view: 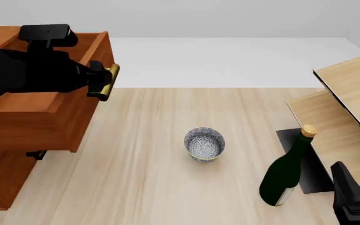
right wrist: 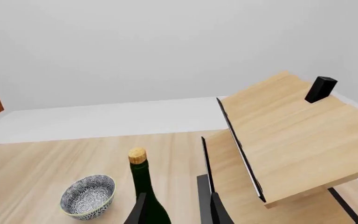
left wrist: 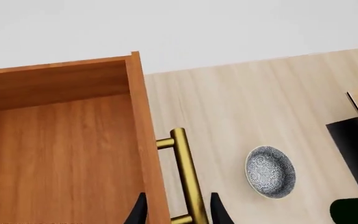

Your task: Close the bottom drawer of the cabinet and open the top drawer.

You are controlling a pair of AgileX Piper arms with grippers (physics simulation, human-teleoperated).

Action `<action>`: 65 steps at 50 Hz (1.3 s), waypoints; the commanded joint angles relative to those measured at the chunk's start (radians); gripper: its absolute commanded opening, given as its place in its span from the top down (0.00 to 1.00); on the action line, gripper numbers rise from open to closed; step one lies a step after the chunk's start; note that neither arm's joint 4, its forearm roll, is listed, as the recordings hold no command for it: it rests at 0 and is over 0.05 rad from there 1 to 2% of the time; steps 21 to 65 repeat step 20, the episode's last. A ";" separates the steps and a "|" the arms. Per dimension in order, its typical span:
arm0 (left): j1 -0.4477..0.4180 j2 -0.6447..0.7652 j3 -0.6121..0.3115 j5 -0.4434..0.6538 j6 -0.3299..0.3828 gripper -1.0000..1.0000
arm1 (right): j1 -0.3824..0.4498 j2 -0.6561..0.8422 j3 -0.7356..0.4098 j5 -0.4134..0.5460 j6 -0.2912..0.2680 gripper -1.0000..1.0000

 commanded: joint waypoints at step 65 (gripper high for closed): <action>-0.132 0.036 -0.033 -0.045 -0.038 0.00 | -0.001 0.001 -0.001 0.000 0.003 0.00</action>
